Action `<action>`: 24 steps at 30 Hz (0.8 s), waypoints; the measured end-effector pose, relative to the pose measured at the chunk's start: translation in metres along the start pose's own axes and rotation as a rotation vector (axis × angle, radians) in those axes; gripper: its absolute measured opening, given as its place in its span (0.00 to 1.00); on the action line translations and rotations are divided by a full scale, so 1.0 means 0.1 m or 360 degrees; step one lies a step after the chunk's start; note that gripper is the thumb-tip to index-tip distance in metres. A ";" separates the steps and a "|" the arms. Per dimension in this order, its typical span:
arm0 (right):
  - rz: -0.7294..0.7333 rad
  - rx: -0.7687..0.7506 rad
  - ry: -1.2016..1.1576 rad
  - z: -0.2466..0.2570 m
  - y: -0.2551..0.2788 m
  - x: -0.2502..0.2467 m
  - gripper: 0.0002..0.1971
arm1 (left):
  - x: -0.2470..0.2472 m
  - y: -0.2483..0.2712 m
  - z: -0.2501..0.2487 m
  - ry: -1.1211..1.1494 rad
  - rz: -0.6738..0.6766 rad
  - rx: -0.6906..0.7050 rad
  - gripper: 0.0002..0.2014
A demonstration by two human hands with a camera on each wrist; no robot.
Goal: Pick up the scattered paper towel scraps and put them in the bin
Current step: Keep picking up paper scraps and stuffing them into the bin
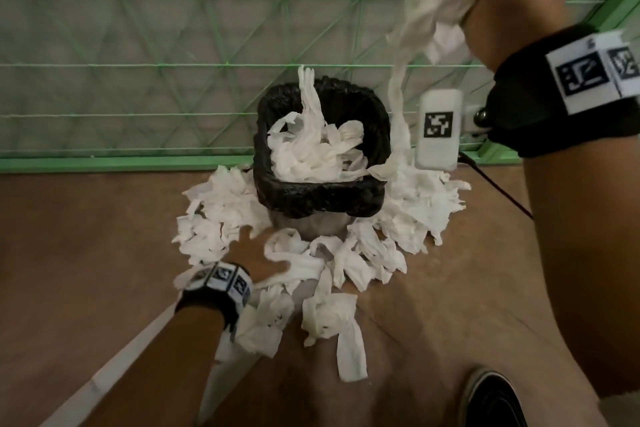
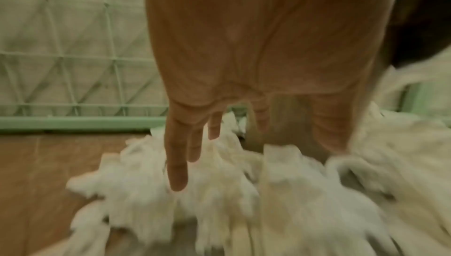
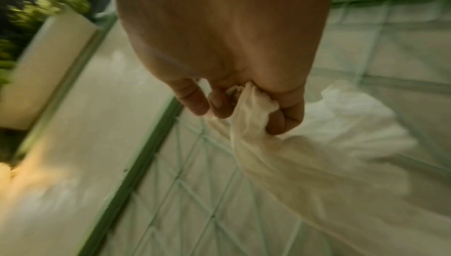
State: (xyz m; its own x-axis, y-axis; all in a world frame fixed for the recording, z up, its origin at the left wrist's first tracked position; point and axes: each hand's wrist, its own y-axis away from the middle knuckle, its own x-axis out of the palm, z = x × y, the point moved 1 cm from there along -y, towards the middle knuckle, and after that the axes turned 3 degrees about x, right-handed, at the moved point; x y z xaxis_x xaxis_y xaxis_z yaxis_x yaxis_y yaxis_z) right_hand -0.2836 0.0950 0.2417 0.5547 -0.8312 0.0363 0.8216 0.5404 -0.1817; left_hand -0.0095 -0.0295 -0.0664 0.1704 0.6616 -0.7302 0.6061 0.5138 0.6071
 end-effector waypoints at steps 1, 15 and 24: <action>0.0083 -0.0015 0.0047 0.02 0.03 0.08 0.16 | 0.17 0.01 0.00 -0.0060 0.0027 0.0054 0.42; -0.0047 0.0288 0.0591 -0.92 0.06 0.08 0.03 | -0.24 0.18 0.08 0.0355 -0.0571 0.0188 0.10; 0.0431 0.1135 0.1724 -2.76 0.58 -0.92 0.42 | -0.87 0.46 -0.04 0.1342 -0.0907 0.0163 0.08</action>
State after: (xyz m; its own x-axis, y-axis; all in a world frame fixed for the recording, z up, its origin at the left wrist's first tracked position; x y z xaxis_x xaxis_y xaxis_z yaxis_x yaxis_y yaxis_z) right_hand -0.3234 0.1668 -0.0437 0.5999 -0.1899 -0.7772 0.7753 0.3777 0.5062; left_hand 0.0006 -0.0615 0.0264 -0.7421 0.5226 -0.4198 0.4965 0.8492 0.1796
